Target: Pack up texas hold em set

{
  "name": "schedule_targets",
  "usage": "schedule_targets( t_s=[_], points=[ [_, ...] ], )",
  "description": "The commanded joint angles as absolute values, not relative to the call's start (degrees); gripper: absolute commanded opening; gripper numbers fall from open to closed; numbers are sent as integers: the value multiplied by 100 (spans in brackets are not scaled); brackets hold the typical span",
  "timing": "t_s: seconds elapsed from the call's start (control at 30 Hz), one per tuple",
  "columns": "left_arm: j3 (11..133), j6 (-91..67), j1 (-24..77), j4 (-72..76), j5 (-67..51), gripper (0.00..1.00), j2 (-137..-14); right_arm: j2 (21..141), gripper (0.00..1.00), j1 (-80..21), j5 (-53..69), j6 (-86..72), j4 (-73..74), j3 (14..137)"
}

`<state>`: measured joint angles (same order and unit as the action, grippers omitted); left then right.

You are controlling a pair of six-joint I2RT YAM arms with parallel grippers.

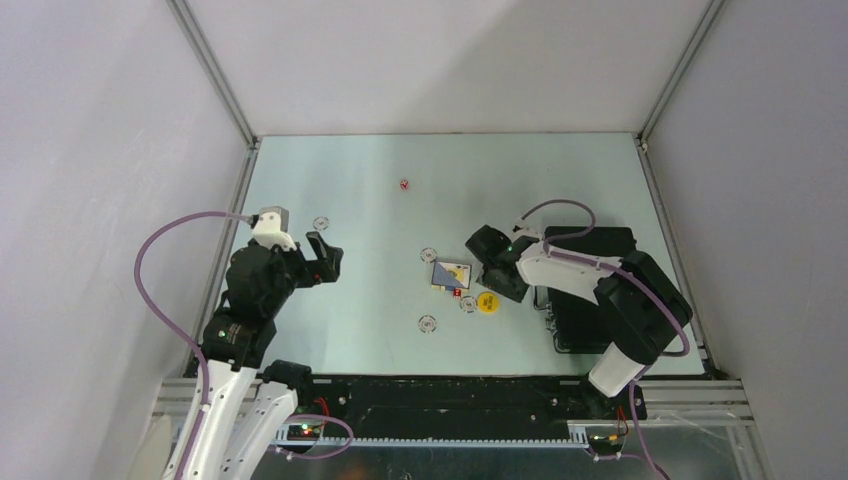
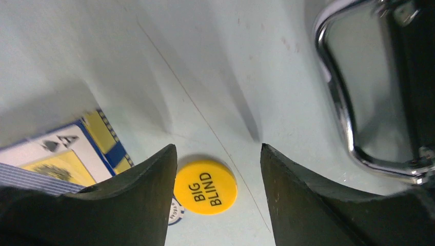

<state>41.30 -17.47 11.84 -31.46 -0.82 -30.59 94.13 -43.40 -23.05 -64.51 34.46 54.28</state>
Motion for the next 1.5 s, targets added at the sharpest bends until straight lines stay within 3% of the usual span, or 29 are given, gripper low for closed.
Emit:
schedule_targets(
  t_s=[0.0,0.17,0.37,0.5,0.6,0.73,0.87,1.07,1.47],
  points=[
    [4122,-1608,1215,-3075,-174,98,-3080,9062,66,-3996,-2580,-6127,3716,6143],
    [4117,-1607,1218,-3076,-200,98,-3094,8463,69,-3602,-2966,-5825,3948,6765],
    [4129,-1648,1233,-3074,-252,98,-3147,7736,70,-2320,-2884,-5581,4306,6781],
    [4200,-2025,1326,-2999,-922,98,-3462,7558,72,-1446,-2743,-5424,4535,6777],
    [4179,-2652,2164,-2757,-581,95,-3769,7490,73,-776,-2568,-5326,4555,6699],
    [4271,-3082,4538,-2141,637,95,-4467,7312,74,35,-2460,-5270,4485,6415],
    [4522,-3131,5552,-1545,831,93,-5688,7178,74,904,-2025,-5316,4215,5977],
    [5296,-2621,6219,-819,650,91,-7040,7221,75,1738,-1795,-5379,3944,5668],
    [6285,-1794,6280,716,-407,89,-8867,7912,76,2161,-1692,-5573,3456,5608]
  ],
)
